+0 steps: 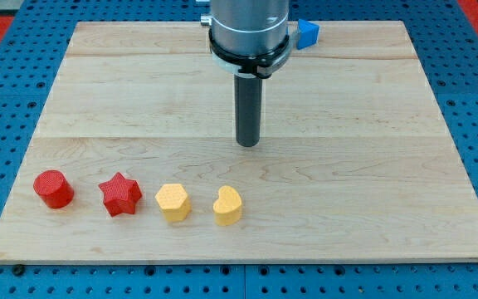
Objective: Move yellow heart to up and right
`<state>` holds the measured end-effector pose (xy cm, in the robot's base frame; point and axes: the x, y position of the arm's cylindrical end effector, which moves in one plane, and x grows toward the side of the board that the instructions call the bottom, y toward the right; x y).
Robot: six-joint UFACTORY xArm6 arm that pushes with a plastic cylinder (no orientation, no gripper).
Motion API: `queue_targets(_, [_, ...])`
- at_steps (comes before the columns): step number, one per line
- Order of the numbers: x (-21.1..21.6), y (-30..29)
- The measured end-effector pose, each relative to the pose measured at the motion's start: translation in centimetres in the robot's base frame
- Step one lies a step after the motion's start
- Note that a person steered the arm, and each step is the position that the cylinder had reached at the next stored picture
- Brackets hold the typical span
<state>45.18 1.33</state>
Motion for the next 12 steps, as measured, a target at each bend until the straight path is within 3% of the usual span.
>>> queue_targets(1, [0.9,7.6])
queue_targets(3, [16.6,9.6])
queue_targets(7, [16.6,9.9])
queue_targets(10, [16.5,1.4])
queue_targets(12, [6.3,-1.1])
